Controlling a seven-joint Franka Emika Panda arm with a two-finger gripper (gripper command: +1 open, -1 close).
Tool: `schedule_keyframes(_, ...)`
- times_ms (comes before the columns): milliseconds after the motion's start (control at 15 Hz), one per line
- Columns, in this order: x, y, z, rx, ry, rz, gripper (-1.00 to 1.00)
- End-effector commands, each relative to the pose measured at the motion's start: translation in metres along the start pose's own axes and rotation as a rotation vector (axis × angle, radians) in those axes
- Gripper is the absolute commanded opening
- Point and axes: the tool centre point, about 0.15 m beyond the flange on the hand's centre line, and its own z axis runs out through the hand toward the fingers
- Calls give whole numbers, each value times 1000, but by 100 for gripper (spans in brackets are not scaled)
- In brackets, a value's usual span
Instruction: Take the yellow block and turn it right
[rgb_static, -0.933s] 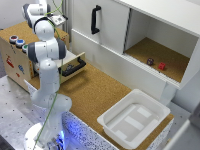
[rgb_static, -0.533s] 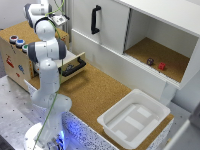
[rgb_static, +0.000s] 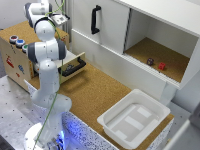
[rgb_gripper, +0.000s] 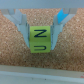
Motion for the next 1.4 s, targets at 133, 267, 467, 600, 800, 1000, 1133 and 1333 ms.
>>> schedule_keyframes(133,-2,12,-2,116,2,475,-100)
schedule_keyframes(267,-1,12,1,137,36,630,-100)
schedule_keyframes(467,3,9,4,171,100,869,-100)
schedule_keyframes(600,10,9,3,190,91,998,-100)
schedule_keyframes(800,13,9,0,142,-18,1162,-100)
schedule_keyframes(1000,-2,2,5,103,61,1347,-100)
schedule_keyframes(1133,5,3,12,103,35,1382,-100)
schedule_keyframes(1333,4,2,17,17,12,1487,-100)
